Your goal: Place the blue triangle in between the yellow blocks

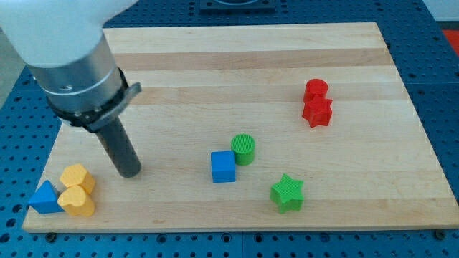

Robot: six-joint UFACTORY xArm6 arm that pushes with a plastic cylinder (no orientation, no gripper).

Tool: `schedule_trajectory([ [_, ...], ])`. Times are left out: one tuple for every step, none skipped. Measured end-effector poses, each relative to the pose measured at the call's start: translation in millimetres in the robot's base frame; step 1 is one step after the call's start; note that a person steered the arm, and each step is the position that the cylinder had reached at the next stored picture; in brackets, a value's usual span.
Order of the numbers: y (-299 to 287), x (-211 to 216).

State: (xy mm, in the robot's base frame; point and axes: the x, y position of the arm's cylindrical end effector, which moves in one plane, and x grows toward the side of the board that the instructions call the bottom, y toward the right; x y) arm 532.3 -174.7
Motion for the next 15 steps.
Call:
schedule_trajectory([
  [-27, -14],
  [-69, -14],
  [-108, -15],
  [-117, -15],
  [-121, -15],
  [-130, -16],
  [-130, -15],
  [-130, -15],
  [-130, 5],
  [-130, 16],
  [-130, 19],
  [-130, 28],
  [-130, 31],
  [-129, 43],
  [-130, 71],
])
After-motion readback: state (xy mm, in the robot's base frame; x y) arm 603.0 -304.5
